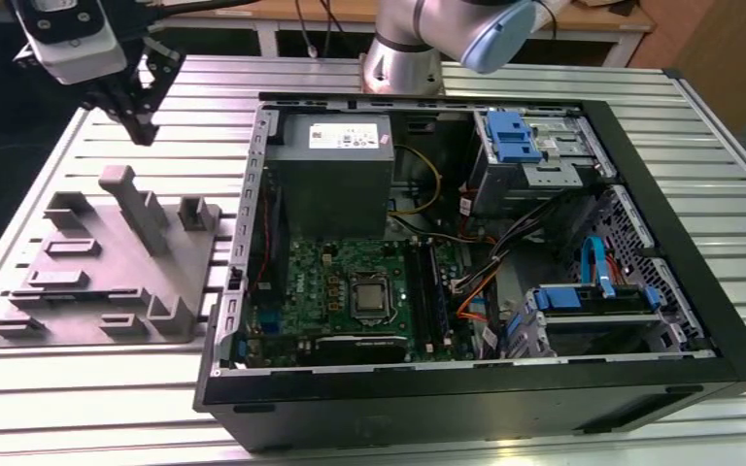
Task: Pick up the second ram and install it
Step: 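Reach for the second ram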
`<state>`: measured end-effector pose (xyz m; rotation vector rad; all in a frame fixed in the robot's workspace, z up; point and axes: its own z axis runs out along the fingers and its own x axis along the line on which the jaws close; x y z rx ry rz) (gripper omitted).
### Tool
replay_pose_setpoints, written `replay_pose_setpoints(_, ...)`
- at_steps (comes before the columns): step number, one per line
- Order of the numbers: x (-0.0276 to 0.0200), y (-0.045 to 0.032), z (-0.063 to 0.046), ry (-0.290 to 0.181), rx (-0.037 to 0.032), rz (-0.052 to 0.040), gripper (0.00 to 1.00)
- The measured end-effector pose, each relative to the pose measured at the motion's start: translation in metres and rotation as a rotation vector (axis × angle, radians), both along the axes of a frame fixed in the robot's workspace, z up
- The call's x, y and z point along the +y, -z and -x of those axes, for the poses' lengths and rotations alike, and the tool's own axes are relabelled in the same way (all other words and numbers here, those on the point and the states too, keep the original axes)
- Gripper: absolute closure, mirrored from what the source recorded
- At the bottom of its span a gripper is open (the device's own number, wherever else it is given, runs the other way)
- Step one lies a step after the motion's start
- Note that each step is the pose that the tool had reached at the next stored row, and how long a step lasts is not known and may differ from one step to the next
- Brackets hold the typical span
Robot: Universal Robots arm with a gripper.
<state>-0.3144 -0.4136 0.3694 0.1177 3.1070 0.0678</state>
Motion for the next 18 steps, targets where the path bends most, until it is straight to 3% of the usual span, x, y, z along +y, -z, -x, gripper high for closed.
replay_pose_setpoints(18, -0.0054, 0.0042, 0.028, 0.000, -0.0001, -0.0001, 0.90)
